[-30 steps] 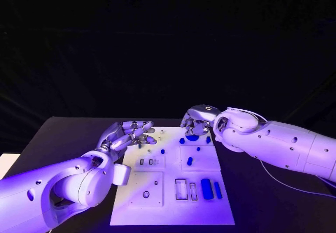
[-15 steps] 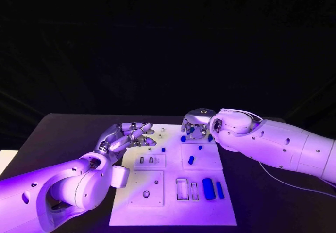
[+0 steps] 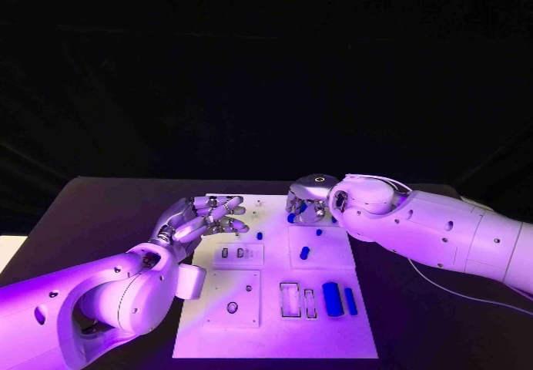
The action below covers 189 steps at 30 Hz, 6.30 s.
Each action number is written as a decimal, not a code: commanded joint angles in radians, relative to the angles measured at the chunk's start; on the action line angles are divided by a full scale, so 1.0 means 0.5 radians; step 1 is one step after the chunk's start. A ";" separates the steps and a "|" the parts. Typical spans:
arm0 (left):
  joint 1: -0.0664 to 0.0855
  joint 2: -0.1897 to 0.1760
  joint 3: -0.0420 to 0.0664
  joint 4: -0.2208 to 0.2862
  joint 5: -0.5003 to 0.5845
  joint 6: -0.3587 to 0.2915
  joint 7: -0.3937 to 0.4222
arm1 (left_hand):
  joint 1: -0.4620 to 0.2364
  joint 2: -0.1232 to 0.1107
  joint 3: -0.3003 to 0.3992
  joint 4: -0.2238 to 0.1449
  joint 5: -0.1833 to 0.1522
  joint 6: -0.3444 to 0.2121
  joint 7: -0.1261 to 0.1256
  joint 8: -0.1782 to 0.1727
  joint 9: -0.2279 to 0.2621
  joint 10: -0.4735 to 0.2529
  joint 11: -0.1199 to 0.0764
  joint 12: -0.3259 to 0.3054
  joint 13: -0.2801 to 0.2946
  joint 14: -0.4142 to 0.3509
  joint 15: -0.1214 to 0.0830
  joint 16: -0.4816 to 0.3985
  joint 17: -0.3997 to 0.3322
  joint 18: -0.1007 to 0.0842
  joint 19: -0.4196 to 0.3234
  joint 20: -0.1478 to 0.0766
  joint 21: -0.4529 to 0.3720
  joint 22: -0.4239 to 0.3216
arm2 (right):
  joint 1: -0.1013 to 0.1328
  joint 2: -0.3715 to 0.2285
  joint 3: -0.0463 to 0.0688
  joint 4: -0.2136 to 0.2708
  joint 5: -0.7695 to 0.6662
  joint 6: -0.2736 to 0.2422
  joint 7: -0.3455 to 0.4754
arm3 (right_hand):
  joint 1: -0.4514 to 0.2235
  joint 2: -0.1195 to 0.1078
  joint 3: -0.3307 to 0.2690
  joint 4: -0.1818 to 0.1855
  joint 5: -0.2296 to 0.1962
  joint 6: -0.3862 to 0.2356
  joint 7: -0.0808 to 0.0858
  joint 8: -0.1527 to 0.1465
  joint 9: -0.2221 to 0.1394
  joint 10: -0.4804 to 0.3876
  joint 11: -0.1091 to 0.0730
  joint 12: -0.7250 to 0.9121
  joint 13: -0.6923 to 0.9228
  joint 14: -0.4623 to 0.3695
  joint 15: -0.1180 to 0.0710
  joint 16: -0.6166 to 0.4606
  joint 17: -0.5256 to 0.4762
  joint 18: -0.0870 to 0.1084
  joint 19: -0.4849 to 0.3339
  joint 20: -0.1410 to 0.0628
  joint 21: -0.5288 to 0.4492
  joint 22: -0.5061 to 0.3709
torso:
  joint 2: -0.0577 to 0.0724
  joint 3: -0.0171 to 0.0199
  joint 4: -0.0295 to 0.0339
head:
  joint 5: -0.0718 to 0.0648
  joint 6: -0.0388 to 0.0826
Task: Assemble the parts on the task board
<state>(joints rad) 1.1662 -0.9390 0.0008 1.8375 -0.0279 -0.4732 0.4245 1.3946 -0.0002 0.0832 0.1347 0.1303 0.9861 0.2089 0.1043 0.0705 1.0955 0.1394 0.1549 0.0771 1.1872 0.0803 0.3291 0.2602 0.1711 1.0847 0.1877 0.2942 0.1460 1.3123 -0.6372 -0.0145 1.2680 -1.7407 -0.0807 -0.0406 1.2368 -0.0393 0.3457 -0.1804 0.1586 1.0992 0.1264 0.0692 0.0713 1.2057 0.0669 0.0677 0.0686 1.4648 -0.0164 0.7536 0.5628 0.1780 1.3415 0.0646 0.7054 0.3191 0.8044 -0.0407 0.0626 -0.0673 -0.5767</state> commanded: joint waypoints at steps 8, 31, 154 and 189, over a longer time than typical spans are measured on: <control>0.003 0.009 0.003 -0.006 0.010 0.061 -0.025 | 0.029 -0.003 0.002 -0.027 0.008 -0.026 0.012 -0.025 -0.005 -0.026 0.015 -0.021 -0.006 0.003 0.001 0.020 0.020 0.017 0.016 -0.005 0.014 0.006 | -0.004 0.014 0.000 -0.004 0.004 0.047 0.049 | -0.004 0.018 0.052 0.036 -0.018 0.060 -0.016 0.016 0.011 0.050 -0.019 0.007 0.000 0.076 -0.029 0.212 0.212 -0.011 0.006 0.005 0.160 0.163 | 0.022 0.0010 0.003 | -0.001 -0.001; 0.003 0.004 0.003 -0.023 0.023 0.063 -0.047 | 0.039 0.007 0.014 -0.035 0.009 -0.032 0.014 -0.028 -0.005 -0.031 0.017 -0.022 -0.008 -0.003 0.001 0.027 0.030 0.016 0.017 -0.006 0.014 0.008 | -0.005 0.054 0.012 0.031 0.325 -0.587 -0.057 | 0.027 0.065 0.167 0.147 -0.130 0.141 -0.030 0.027 0.051 0.136 -0.037 -0.003 0.006 0.040 -0.042 0.484 0.453 -0.046 -0.011 -0.004 0.494 0.524 | 0.043 0.0001 0.011 | 0.014 0.021; 0.005 -0.016 0.002 -0.032 0.038 0.052 -0.087 | 0.049 0.010 0.028 -0.054 0.009 -0.039 0.018 -0.031 -0.003 -0.042 0.020 -0.022 -0.010 -0.023 0.003 0.039 0.052 0.015 0.012 -0.006 0.012 0.011 | -0.008 -0.195 0.023 0.113 0.441 -0.229 -0.311 | 0.144 -0.112 -0.439 0.545 0.098 -0.261 0.024 0.042 0.039 0.327 -0.038 2.157 2.162 0.146 -0.025 1.446 1.638 -0.200 0.148 0.020 1.374 1.702 | 0.055 0.0079 -0.033 | 0.003 0.041; 0.004 -0.013 0.002 -0.053 0.039 0.072 -0.129 | 0.041 0.009 0.029 -0.053 0.007 -0.040 0.019 -0.031 -0.002 -0.042 0.021 -0.021 -0.011 -0.026 0.004 0.044 0.059 0.014 0.012 -0.006 0.012 0.012 | -0.011 -0.299 0.030 0.250 0.551 -0.304 -0.328 | 0.148 -0.116 -0.453 0.550 0.085 -0.250 0.022 0.043 0.040 0.322 -0.040 2.168 2.184 0.148 -0.026 1.457 1.657 -0.203 0.151 0.018 1.383 1.717 | 0.055 0.0069 -0.031 | -0.004 0.033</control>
<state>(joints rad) 1.1675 -0.9470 0.0012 1.8108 -0.0095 -0.4594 0.3617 1.4103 0.0077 0.0983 0.1142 0.1303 0.9699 0.2176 0.0912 0.0696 1.0793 0.1479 0.1473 0.0731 1.1798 0.0804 0.3463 0.2884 0.1708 1.0881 0.1843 0.2982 0.1512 1.3074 -0.7854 -0.0002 1.3904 -1.4678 -0.2509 -0.1961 1.3072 -0.1016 0.1257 0.0939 0.2035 0.9673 0.1401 0.0849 0.0899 1.3661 0.0457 1.1564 1.1617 1.4665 -0.0359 1.4784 1.3076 0.0919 1.4141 0.0667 1.3899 1.1768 0.8318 -0.0375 0.0462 -0.0689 -0.5600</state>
